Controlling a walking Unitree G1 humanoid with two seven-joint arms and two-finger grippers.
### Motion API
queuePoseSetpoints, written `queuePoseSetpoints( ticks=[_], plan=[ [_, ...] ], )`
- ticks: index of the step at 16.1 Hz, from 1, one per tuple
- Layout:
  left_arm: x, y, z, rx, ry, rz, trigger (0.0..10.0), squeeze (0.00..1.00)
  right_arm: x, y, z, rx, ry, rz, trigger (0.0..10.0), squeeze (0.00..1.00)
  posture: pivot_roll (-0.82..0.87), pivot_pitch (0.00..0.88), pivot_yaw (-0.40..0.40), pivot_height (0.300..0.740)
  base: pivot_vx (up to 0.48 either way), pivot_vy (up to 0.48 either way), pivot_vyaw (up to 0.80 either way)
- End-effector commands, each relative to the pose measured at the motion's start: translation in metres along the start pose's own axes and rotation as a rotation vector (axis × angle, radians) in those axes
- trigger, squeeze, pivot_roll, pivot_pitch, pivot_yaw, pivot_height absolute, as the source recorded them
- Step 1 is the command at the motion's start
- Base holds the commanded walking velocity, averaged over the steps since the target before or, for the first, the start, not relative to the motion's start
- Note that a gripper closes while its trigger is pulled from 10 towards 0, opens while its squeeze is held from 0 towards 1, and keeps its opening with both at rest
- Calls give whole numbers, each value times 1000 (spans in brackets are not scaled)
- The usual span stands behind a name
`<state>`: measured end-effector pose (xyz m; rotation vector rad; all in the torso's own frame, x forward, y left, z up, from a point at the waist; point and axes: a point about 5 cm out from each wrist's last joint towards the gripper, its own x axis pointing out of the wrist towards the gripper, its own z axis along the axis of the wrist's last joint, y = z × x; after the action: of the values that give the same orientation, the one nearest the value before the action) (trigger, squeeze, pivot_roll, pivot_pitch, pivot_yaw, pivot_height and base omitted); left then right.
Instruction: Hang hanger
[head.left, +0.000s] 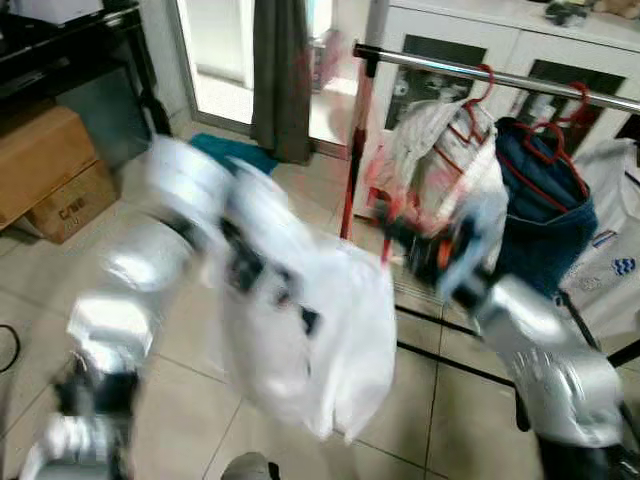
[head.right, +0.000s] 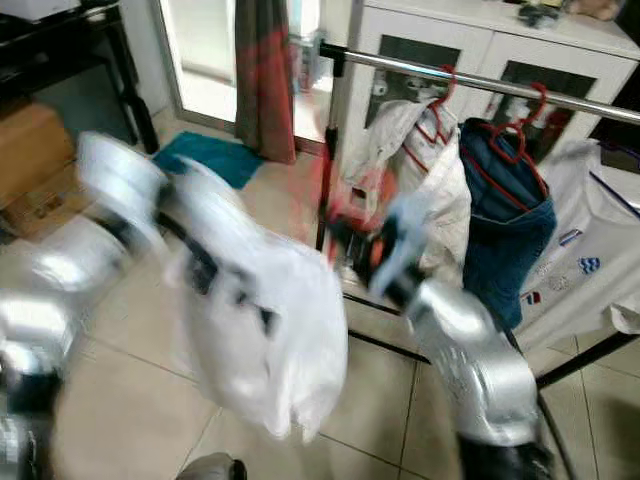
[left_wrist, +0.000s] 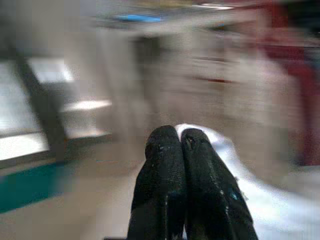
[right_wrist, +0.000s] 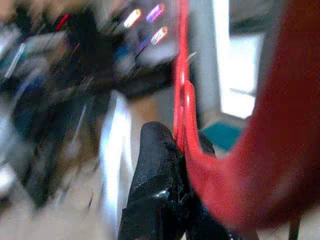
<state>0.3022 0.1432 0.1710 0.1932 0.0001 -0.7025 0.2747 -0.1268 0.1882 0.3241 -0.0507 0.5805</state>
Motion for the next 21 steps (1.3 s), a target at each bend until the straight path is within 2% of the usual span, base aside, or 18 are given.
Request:
queuePoseSetpoints(
  ticks=[1, 2, 3, 4, 6, 7, 8, 9, 10, 12, 13, 17, 19, 21],
  plan=[
    [0, -24, 10, -21, -32, -175, 0, 0, -2, -16, 3, 53, -55, -141, 0, 0, 126, 0, -7, 740, 0, 0, 0],
    [-8, -39, 6, -57, -15, -270, 0, 0, -1, -25, 2, 83, -88, -241, 0, 0, 130, 0, -6, 740, 0, 0, 0],
    [-14, -43, 3, -72, 4, -299, 0, 0, -3, -33, -2, 85, -92, -303, 0, 0, 130, 0, -6, 740, 0, 0, 0],
    [-17, -40, 3, -71, 5, -274, 0, 0, -4, -36, -4, 92, -86, -331, 0, 0, 134, 0, -9, 740, 0, 0, 0],
    [-20, -29, 2, -53, 10, -167, 0, 0, -6, -41, -10, 28, -24, -395, 0, 0, 140, 0, -30, 740, 0, 0, 0],
    [-22, -22, 3, -72, -8, -73, 0, 0, -7, -39, -19, -59, 65, -375, 10000, 0, 138, 3, -29, 740, 0, 0, 0],
    [-27, -11, 3, -141, -32, 92, 5490, 0, -13, -35, -34, -201, 179, -323, 10000, 0, 144, 5, -20, 740, 0, 0, 0],
    [-36, -7, -7, -213, 18, 224, 10000, 0, -26, -40, -51, -230, 270, -400, 10000, 0, 141, 3, -14, 740, 0, 0, 0],
    [-41, -7, -15, -265, 42, 300, 10000, 0, -34, -43, -58, -198, 293, -452, 10000, 0, 137, 0, -14, 740, 0, 0, -800],
    [-42, -9, -20, -308, 17, 410, 10000, 0, -42, -43, -49, -184, 229, -556, 10000, 0, 138, 27, -55, 740, 0, 0, -800],
    [-38, -13, -20, -304, -15, 495, 10000, 0, -41, -35, -44, -84, 189, -534, 10000, 0, 155, 46, -70, 740, 0, 0, -800],
    [-36, -24, -23, -262, -8, 560, 10000, 0, -31, -27, -34, -21, 45, -500, 10000, 0, 126, 40, -62, 740, 0, 0, -800],
    [-32, -27, -24, -244, -17, 601, 10000, 0, -35, -31, -32, 26, 11, -527, 10000, 0, 118, 39, -52, 740, 0, 0, -800],
    [-27, -33, -19, -261, -40, 568, 10000, 0, -36, -31, -31, 21, 17, -542, 10000, 0, 118, 43, -49, 740, 0, 0, -800]
  ],
)
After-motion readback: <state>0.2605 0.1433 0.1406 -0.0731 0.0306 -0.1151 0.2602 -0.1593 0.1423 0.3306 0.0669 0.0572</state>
